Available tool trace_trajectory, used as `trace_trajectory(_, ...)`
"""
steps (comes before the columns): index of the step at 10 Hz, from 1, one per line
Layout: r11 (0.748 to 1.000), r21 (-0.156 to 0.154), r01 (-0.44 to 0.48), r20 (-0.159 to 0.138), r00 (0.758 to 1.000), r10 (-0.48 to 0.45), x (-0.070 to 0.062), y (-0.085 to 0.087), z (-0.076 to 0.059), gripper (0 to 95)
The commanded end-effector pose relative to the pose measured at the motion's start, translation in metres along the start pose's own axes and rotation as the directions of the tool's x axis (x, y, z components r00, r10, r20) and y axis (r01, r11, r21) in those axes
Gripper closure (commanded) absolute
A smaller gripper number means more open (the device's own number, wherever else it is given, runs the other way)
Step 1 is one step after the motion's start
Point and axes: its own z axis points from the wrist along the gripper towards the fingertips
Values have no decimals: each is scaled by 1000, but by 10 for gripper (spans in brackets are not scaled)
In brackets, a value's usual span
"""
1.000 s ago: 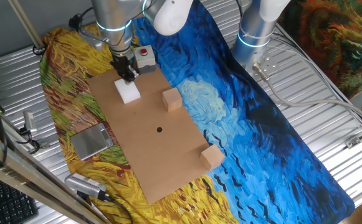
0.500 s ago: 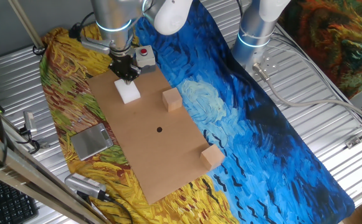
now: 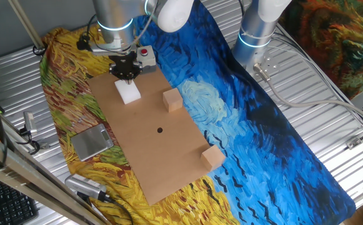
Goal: Clean the tabletop with a sponge
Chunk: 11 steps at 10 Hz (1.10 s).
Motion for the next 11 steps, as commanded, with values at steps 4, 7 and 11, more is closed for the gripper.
trace_trajectory(4, 934, 1, 357, 7, 934, -357, -1, -1, 1, 950)
trace_trajectory(7, 941, -3, 337, 4, 941, -337, -1, -1, 1, 950)
trace_trajectory(11, 947, -16, 320, -4, 947, -320, -2, -1, 3, 950)
